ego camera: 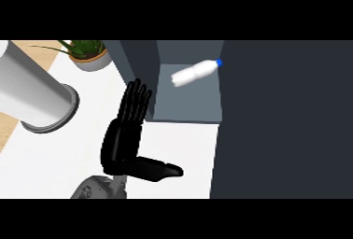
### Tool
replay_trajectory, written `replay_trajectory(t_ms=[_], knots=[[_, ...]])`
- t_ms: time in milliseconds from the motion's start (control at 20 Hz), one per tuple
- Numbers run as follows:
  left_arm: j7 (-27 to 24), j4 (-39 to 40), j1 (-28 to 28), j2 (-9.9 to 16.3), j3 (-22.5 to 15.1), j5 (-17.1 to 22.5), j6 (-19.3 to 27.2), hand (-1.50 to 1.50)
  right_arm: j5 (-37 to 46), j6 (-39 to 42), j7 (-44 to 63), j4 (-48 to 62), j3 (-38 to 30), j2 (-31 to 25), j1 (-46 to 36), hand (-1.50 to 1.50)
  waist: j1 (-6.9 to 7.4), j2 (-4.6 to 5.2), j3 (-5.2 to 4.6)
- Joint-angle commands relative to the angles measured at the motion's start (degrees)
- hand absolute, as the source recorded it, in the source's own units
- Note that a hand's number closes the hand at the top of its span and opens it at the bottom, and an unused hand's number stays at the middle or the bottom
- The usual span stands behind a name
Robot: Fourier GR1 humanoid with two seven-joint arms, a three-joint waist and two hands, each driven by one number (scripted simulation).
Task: Pick up the bottled water, place it into the cabinet and close the cabinet
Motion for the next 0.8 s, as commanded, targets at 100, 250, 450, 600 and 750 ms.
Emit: replay_trajectory(t_ms=[100,250,450,600,750], knots=[[1.6,-19.0,14.9,3.5,-6.8,-3.3,3.1,-1.50,3.7,3.6,2.0,0.1,2.5,-4.6,-1.7,1.50,-1.02,0.42,-0.04],[2.0,-27.7,21.9,9.2,-5.0,-1.0,1.0,-1.50,4.7,5.4,6.1,-0.8,4.1,-7.0,-3.6,1.50,-0.16,0.40,-0.06],[-1.1,-32.7,28.8,12.2,-2.1,-0.7,0.6,-1.50,7.1,10.3,2.5,-4.5,7.7,-11.8,-0.6,1.50,-0.94,0.29,-0.07],[-3.5,-34.4,33.8,14.2,0.5,1.5,-1.9,-1.50,12.8,6.3,9.8,-5.5,16.0,-7.2,-4.9,1.50,-0.41,0.51,-0.17],[-4.5,-38.4,39.6,18.0,3.8,4.8,-5.7,-1.50,13.9,6.4,11.1,-8.5,17.9,-7.5,-5.7,1.50,0.17,0.40,-0.19]])
